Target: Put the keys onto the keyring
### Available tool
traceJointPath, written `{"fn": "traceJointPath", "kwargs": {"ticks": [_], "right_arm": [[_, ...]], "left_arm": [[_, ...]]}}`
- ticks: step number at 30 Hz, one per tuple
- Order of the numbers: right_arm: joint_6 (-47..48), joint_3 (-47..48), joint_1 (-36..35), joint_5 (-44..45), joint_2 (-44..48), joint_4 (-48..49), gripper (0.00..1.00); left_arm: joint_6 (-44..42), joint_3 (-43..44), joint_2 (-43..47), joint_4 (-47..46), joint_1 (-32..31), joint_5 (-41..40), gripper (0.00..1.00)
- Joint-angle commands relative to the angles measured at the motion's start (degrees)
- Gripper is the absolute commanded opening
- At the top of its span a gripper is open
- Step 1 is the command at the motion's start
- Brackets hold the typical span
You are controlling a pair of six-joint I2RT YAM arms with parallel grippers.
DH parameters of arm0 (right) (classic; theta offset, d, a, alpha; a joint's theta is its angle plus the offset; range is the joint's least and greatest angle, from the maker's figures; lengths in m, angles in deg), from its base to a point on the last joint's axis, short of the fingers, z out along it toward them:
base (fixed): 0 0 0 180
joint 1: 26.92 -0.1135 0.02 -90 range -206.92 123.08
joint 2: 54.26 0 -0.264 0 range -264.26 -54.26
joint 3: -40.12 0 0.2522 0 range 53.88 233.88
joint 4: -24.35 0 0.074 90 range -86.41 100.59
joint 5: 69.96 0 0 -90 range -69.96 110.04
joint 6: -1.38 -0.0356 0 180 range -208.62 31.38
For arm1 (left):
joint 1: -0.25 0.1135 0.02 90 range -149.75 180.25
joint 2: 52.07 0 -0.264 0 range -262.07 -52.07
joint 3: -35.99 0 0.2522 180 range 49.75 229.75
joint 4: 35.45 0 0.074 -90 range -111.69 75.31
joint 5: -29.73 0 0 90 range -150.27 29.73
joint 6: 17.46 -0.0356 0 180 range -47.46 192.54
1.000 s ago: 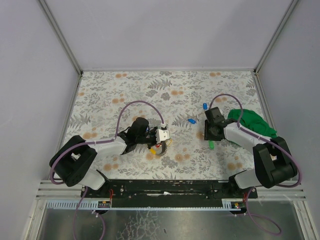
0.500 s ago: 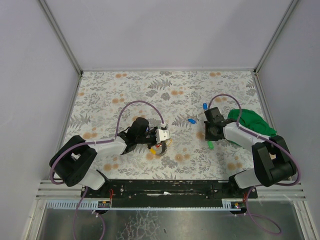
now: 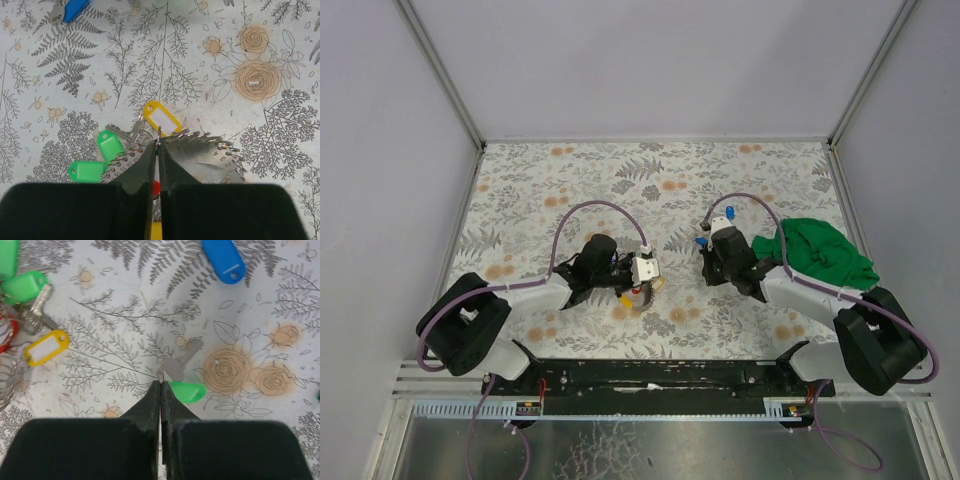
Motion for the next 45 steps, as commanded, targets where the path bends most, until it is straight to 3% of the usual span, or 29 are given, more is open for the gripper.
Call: {"fn": "traceJointPath", "kwargs": {"ticks": [1,6,17,19,25,34,45], "right_arm": [[3.0,-6.4,-1.3,-4.2,5.3,18.6,0.00],[4.2,-13.2,-1.4,-6.8,5.8,33.6,0.00],[5.2,-13.7,-3.3,-4.6,-3.2,38.0,0.05],[4.6,-12.6,-3.6,-3.3,-4.5,35.7,0.08],[1.5,-5.8,-3.7,-3.1,-3.1,18.0,0.35],[2.6,6.9,-3.7,-0.8,-4.7,-7.3,0.41],[4.7,10.7,-2.4,-2.5,-12.3,-11.7,0.56]], "left_arm": [[0.8,0.8,2.2,-1.4,-0.2,0.6,0.00],[1.1,0.8,2.3,-1.5,-0.2,0.6,0.00],[1.4,0.4,2.8,-2.2,-0.2,0.4,0.00],[1.4,0.3,2.8,-2.3,-0.1,0.3,0.00],[1.6,0.3,3.1,-2.4,-0.2,-0.3,0.00],[1.7,0.3,3.3,-2.4,-0.2,-0.2,0.00],[1.7,0.3,3.4,-2.2,-0.2,0.0,0.00]]}}
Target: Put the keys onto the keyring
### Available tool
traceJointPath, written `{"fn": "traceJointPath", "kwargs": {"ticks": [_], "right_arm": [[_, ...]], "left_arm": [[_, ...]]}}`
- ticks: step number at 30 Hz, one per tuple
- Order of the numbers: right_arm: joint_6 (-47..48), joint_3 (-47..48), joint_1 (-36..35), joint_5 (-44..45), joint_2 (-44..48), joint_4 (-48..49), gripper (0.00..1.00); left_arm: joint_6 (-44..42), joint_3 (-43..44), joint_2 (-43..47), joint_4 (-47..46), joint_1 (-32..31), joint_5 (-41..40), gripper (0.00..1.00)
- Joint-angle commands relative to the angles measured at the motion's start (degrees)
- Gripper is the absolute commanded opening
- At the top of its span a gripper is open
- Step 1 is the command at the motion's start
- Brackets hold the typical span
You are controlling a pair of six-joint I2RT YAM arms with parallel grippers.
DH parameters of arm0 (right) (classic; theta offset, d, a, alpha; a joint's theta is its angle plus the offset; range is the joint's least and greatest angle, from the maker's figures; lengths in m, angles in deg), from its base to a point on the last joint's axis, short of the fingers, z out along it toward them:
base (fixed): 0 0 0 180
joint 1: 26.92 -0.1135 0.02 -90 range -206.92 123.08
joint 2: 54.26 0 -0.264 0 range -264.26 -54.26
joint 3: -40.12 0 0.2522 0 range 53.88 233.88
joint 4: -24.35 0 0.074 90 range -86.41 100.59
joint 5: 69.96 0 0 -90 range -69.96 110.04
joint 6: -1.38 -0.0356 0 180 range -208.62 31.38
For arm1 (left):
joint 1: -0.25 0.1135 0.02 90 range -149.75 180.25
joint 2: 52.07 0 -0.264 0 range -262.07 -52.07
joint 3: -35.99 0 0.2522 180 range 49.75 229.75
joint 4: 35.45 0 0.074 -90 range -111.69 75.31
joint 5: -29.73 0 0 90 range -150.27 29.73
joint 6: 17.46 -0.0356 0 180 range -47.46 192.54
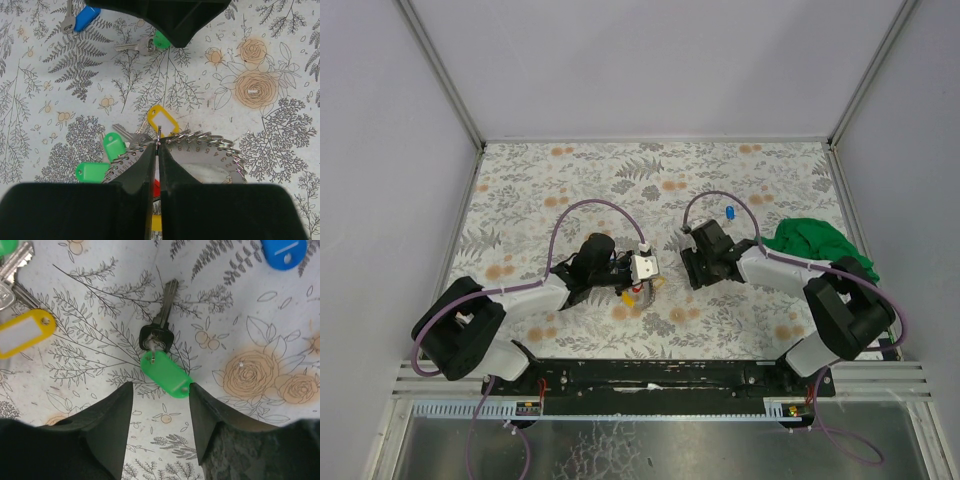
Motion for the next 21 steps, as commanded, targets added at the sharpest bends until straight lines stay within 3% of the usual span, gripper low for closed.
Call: {"fn": "traceJointPath", "kwargs": {"ticks": [1,7,14,17,21], "right_arm": [[1.0,3.0,0.8,-0.9,-1.8,-3.5,0.57],[-0.7,4.3,0.8,-8.3,-3.9,-5.9,0.60],[-3.9,7.6,-1.3,-17.3,-1.6,-6.4,0.53],[-0.7,9.9,-1.3,-15.6,-0.7,-8.0,0.51],[4.2,13.8,-1.2,-5.7,-2.6,-10.9,0.46]], "left_arm": [[0.3,0.4,1.3,-1.9,-0.2,0.0,0.00],[0.2,0.4,1.4,-1.7,-0.2,0.0,0.00],[0.2,0.3,1.8,-1.7,-0.2,-0.1,0.00],[0.3,0.2,2.1,-1.8,-0.2,-0.1,0.00],[0.3,0.0,2.4,-1.9,-0.2,-0.1,0.00]]}}
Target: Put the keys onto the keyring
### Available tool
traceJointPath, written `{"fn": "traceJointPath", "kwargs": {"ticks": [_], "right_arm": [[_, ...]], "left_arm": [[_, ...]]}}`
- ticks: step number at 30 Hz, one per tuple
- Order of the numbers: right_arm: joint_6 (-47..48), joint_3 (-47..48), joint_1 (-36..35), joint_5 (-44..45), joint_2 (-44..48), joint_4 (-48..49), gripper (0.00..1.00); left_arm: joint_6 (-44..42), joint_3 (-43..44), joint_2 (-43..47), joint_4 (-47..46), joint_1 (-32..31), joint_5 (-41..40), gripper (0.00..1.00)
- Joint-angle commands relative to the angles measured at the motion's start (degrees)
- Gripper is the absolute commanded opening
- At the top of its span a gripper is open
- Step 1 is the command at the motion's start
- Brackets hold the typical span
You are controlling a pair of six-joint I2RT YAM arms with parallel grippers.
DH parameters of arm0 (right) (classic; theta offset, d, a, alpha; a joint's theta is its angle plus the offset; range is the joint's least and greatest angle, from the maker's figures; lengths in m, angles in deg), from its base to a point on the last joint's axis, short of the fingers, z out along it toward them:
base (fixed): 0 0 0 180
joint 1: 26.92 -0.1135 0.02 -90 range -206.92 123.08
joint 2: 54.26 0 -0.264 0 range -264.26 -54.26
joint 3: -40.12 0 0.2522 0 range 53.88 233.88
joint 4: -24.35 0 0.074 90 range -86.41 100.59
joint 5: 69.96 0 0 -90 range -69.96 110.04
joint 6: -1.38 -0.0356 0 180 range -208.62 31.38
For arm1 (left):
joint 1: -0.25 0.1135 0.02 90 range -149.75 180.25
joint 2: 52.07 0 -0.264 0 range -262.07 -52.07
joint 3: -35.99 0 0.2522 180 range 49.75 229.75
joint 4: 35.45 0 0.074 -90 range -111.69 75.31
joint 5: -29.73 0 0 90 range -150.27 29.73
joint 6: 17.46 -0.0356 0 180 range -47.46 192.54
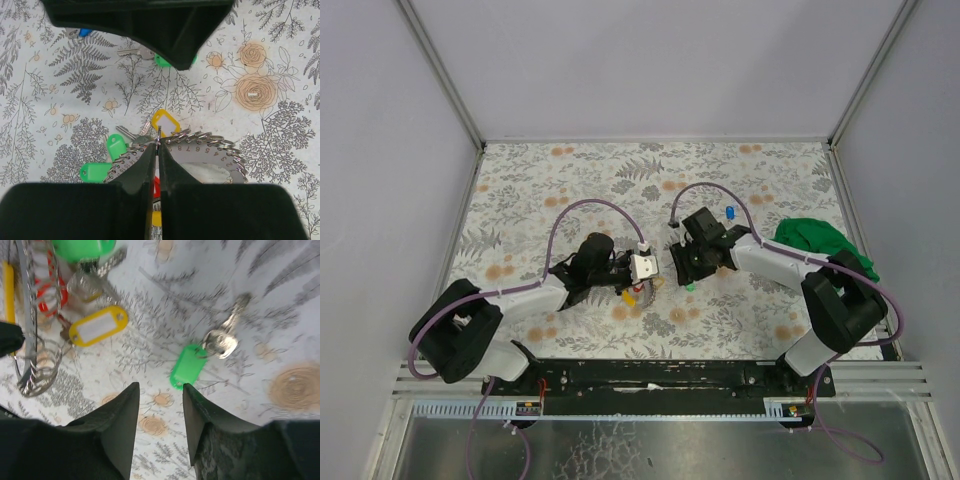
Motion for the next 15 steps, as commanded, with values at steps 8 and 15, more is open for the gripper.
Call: {"fn": "traceJointPath", "kwargs": {"ticks": [8,15], "right_arm": [[8.8,13.6,0.4,12.4,-8.8,-1.6,0.21],[9.4,17.1,0.5,10.7,-14.3,-1.1,0.15]], "left_arm": [[0.4,-0.1,1.8,-1.9,-0.2,-0.2,0.00],[0.4,-0.1,1.9,-1.8,-0.2,-0.3,0.00]]}}
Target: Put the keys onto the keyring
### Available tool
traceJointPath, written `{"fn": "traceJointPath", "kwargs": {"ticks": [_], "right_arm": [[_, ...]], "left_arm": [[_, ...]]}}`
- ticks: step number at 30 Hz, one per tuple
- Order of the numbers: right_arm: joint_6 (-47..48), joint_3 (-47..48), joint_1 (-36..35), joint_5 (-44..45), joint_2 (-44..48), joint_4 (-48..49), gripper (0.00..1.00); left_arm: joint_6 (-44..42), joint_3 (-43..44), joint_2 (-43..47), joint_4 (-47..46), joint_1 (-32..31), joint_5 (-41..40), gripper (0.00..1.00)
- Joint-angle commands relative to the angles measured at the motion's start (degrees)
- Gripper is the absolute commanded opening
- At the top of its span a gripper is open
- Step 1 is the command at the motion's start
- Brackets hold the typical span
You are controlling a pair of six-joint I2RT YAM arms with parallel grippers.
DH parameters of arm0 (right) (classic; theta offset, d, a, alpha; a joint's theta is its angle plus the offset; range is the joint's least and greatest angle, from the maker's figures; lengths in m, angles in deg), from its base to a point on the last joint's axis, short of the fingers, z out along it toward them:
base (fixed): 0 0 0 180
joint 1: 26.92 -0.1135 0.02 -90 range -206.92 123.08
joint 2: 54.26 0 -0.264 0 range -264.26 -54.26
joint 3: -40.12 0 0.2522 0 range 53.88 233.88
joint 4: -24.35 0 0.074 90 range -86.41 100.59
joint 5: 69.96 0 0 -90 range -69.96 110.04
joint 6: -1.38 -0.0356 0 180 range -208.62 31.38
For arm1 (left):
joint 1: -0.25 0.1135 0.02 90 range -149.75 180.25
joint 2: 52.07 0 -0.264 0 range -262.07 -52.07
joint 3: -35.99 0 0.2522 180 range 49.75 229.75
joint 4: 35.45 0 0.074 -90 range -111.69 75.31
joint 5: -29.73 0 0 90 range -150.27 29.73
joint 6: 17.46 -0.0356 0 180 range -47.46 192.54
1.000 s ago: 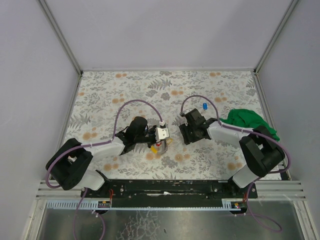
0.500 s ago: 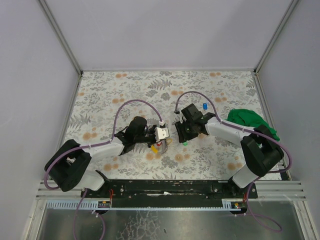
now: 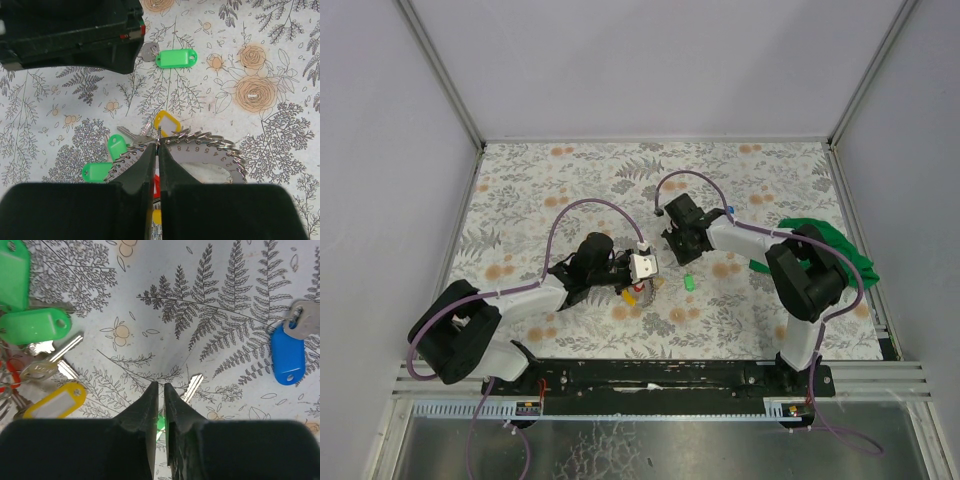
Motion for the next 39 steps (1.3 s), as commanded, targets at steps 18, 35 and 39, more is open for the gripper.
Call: {"fn": "traceJointPath", "kwargs": {"ticks": [18,35,39], "right_arm": [[-7.6,-11.4,4.4,2.0,6.0,-6.9,0.16],[-6.2,-11.4,0.9,-1.4,17.1,-7.8,0.36],[-7.5,-13.4,0.7,-1.9,17.5,-4.0,0.36]], "left_arm": [[0.2,0.3,0.5,-1.6,-0.2,0.3,0.00],[0.3,0.3,0.7,-1.7,-0.2,0.8,0.00],[0.3,0.3,0.7,-1.7,-0.2,0.8,0.00]]}}
